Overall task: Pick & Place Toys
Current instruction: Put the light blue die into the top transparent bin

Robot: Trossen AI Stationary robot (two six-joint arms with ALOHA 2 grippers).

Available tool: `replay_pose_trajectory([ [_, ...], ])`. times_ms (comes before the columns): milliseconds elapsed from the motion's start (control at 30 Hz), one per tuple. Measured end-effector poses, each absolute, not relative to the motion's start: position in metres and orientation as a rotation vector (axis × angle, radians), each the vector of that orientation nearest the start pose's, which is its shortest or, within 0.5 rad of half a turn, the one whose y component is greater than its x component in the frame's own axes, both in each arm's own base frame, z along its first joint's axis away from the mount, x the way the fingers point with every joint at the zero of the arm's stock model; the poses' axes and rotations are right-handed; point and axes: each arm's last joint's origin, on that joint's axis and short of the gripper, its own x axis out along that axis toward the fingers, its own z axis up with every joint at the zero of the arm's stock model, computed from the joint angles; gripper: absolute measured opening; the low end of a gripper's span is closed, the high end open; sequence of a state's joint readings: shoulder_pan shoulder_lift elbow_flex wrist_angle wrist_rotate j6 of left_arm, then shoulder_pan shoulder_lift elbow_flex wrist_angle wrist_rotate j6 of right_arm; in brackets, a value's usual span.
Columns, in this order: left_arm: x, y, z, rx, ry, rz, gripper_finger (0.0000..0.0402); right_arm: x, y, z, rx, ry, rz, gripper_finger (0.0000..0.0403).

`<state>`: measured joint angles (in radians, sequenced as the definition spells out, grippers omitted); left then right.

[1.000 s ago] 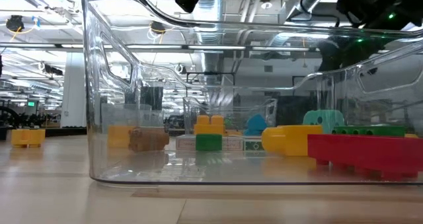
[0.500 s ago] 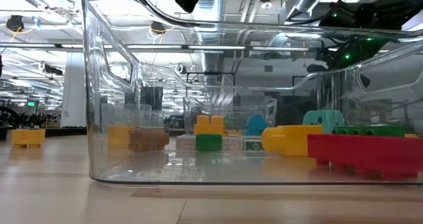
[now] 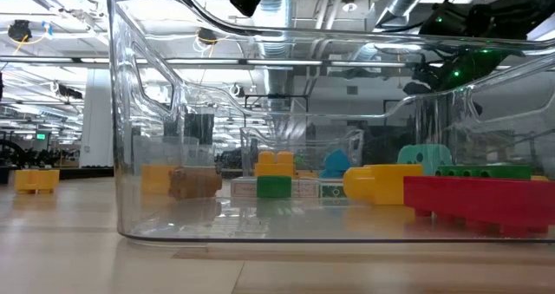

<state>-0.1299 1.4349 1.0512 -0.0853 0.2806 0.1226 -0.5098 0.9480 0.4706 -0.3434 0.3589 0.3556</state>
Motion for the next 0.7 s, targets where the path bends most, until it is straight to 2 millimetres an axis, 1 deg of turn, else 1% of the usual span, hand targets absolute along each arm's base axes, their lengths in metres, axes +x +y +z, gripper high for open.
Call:
replay_pose_trajectory([
  [467,0.315,-0.049,0.286,0.083,0.445,-0.431,0.0191,0.141,-0.09,0.204,0.369,0.6,-0.932,0.0261],
  [700,0.315,-0.049,0.286,0.083,0.445,-0.431,0.0191,0.139,-0.088,0.205,0.376,0.599,-0.926,0.0261],
])
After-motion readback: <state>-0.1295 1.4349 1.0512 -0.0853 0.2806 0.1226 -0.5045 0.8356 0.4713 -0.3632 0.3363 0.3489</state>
